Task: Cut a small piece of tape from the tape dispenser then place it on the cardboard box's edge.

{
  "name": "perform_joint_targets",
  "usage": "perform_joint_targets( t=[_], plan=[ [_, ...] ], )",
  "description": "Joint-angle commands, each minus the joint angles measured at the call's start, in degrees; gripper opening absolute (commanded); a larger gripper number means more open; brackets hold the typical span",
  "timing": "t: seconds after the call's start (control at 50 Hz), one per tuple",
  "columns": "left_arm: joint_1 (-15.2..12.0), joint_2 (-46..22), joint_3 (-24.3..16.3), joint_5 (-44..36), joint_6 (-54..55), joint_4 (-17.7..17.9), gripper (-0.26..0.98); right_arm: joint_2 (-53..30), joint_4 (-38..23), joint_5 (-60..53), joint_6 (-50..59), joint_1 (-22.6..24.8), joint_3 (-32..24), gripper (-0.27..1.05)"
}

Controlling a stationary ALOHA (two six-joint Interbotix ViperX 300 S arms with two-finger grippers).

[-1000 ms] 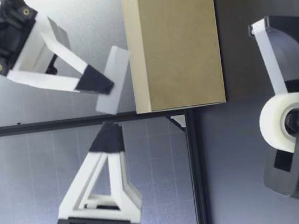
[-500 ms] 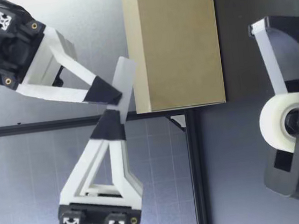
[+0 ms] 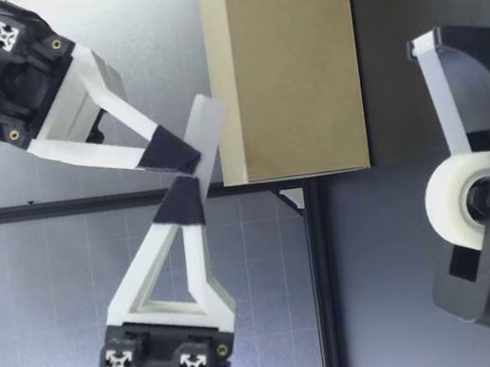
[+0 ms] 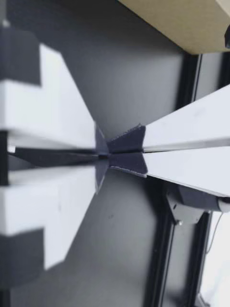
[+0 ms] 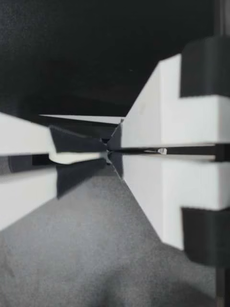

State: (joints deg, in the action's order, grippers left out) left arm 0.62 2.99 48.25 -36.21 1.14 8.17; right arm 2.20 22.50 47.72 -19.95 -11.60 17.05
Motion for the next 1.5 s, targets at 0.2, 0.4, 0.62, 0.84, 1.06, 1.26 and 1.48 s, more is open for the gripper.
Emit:
perform_joint_targets(
  t=[0.2,0.4,0.62,0.84,1.06,1.26,1.48],
  plan=[
    [0.1,0.6,-1.0,-0.5,0.0,0.1,-0.11,1.1,0.3,0.4,-0.1,0.2,-1.5,-0.08],
    [0.1,0.6,-1.0,-0.5,0.0,0.1,-0.11,1.0,0.2,-0.3,-0.1,0.1,-1.2,0.07],
    [0.1,0.6,-1.0,-0.5,0.1,0.1,-0.11,0.5,-0.9,-0.6,-0.3,0.2,-0.8,0.45],
    [-0.8,0.2,-1.1,-1.0,0.2,5.2,-0.11,4.3,-3.9,-3.2,-0.1,-2.5,2.7,0.44],
    [-4.6,-1.4,-2.1,-6.6,1.1,21.8,-0.11,12.1,-4.1,-14.5,-0.4,-7.7,10.6,0.44],
    [-10.2,-3.6,-5.1,-7.3,11.7,28.3,-0.11,16.4,-4.7,-29.9,-0.4,-11.2,18.5,0.44],
    [-14.4,-8.8,-7.5,-8.1,26.5,27.7,-0.11,15.2,-6.3,-45.3,-0.5,-12.4,23.2,0.29]
  ],
)
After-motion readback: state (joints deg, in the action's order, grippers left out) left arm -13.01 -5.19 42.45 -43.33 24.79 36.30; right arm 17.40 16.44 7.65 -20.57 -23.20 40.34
